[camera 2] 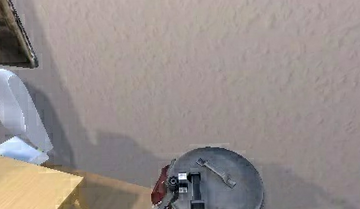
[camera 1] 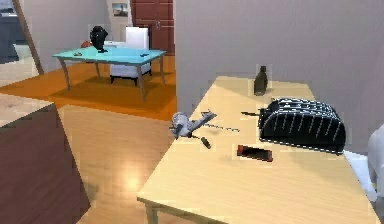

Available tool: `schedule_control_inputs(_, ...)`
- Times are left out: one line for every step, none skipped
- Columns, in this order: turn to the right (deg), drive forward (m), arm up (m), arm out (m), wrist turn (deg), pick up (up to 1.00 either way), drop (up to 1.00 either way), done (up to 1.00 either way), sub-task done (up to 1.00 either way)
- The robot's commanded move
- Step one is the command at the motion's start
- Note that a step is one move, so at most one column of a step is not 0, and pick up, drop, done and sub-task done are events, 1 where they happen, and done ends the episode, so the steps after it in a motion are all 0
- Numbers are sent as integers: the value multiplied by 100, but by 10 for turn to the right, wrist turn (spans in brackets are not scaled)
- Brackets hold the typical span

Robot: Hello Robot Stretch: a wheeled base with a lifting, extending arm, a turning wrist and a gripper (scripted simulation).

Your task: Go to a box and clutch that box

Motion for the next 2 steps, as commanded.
schedule_control_inputs(0,0,0,0,450,0,0,0,0)
schedule_control_inputs(0,0,0,0,450,0,0,0,0)
